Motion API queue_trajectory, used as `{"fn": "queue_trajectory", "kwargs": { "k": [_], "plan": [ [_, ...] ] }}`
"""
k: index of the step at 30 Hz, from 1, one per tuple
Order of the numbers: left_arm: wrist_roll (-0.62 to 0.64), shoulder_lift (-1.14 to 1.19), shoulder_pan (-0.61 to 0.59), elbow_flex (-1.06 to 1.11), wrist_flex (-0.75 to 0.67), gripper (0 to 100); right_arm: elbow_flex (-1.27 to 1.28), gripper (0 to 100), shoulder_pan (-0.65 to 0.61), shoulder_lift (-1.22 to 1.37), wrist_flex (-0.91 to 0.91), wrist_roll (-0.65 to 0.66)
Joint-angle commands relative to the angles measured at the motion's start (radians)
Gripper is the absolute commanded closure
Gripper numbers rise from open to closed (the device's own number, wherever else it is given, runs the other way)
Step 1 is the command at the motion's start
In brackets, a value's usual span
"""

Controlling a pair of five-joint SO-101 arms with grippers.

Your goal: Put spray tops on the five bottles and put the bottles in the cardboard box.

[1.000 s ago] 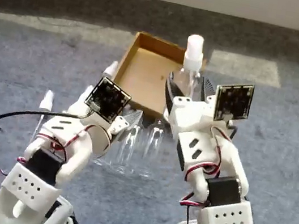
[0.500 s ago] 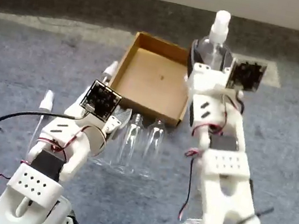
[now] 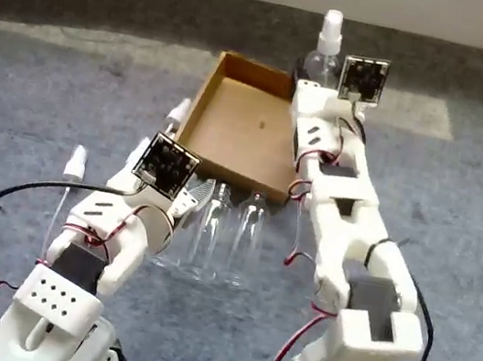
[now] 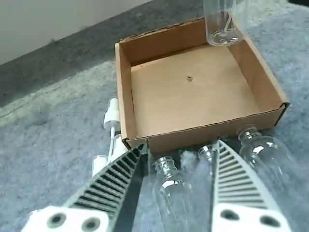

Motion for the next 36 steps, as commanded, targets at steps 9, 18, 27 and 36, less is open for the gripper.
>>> {"fn": "queue_trajectory", "kwargs": {
  "k": [9,18,27,36],
  "plan": [
    [0.003,-0.012,0.016,-0.005,-0.021,80,-0.249,99.3,0.004,0.211,-0.094,-0.011],
    [0.003,-0.012,0.016,-0.005,-0.021,80,-0.305,99.3,0.018,0.298,-0.108,-0.011],
    [0.003,-0.012,0.016,-0.005,-0.021,80,-0.295,99.4,0.018,0.303,-0.199,-0.011],
    [0.003,-0.012,0.016,-0.005,-0.021,80,-0.303,99.4,0.015,0.372,-0.205,0.009]
  ]
}}
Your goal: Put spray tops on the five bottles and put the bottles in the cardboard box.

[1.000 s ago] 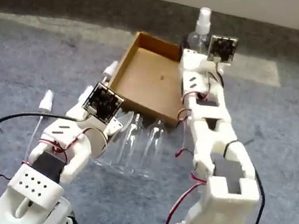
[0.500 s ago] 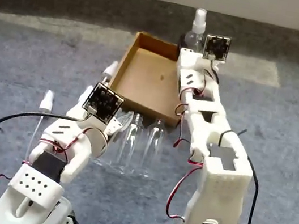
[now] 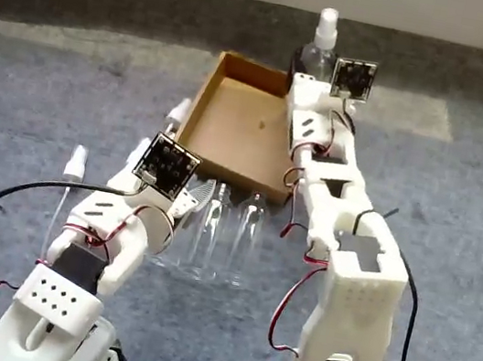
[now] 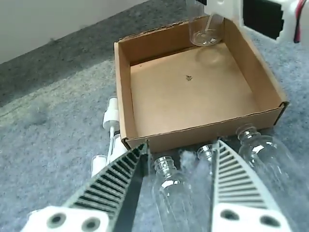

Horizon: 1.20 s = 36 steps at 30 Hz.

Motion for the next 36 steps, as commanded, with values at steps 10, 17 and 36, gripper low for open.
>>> {"fn": "queue_trajectory", "kwargs": {
  "k": [10,17,36],
  "plan": [
    [0.003,-0.012,0.015,-0.005,-0.021,80,-0.048,99.4,0.008,0.027,-0.022,0.068],
    [0.003,-0.012,0.015,-0.005,-0.021,80,-0.045,97.1,0.01,0.025,-0.021,0.071],
    [0.003,-0.012,0.015,-0.005,-0.021,80,0.074,86.0,0.008,-0.105,-0.016,0.074]
  ]
}}
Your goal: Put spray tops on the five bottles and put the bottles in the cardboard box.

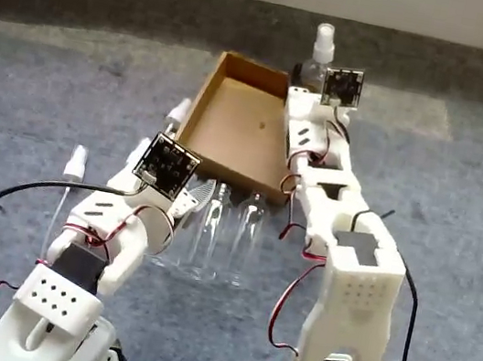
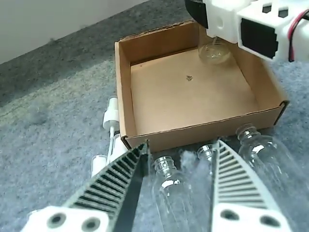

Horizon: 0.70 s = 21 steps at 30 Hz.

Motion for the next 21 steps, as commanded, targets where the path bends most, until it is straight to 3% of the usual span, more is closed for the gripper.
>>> {"fn": "queue_trajectory", "kwargs": {
  "k": [1,10,15,21],
  "plan": [
    [0.003,-0.012,0.015,-0.005,-0.021,80,0.042,86.0,0.008,-0.116,-0.012,0.012],
    [0.005,-0.01,0.015,-0.004,-0.021,80,0.056,85.5,0.008,-0.105,-0.01,0.012],
    [0.005,-0.01,0.015,-0.004,-0.021,80,0.056,76.8,0.007,-0.105,-0.01,0.012],
    [0.005,-0.008,0.015,-0.004,-0.021,80,0.056,76.6,0.007,-0.107,-0.01,0.012]
  ]
}}
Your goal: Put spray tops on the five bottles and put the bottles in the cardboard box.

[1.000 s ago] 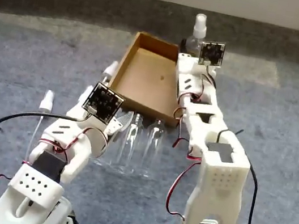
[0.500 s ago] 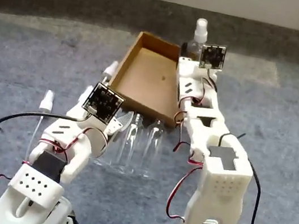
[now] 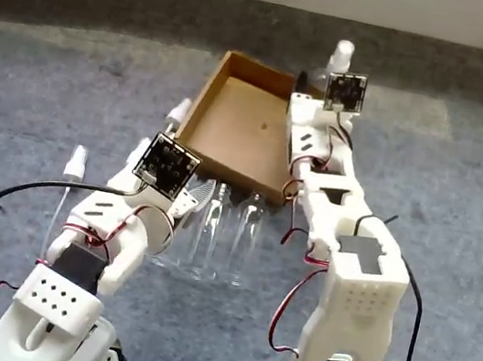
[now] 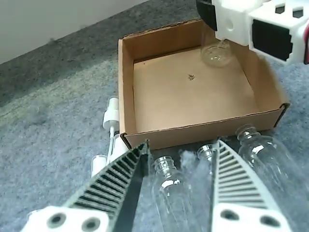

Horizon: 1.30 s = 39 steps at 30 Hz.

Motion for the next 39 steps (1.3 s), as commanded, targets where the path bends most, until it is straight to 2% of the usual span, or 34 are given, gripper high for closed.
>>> {"fn": "queue_trajectory", "kwargs": {
  "k": [1,5,9,15,26,39],
  "plan": [
    [0.005,-0.008,0.015,-0.004,-0.021,80,-0.01,76.6,0.004,-0.067,-0.012,0.012],
    [0.005,-0.008,0.015,-0.004,-0.021,80,-0.01,76.6,0.004,-0.068,-0.002,0.014],
    [0.005,-0.008,0.015,-0.004,-0.021,80,-0.012,76.6,0.004,-0.068,0.087,0.051],
    [0.005,-0.008,0.015,-0.004,-0.021,80,-0.012,76.6,-0.033,-0.068,0.087,0.115],
    [0.005,-0.008,0.015,-0.004,-0.021,80,-0.065,76.6,-0.042,-0.068,0.096,0.117],
    [0.003,-0.01,0.015,-0.004,-0.021,80,-0.245,76.6,-0.044,-0.07,0.294,0.112]
  ]
}}
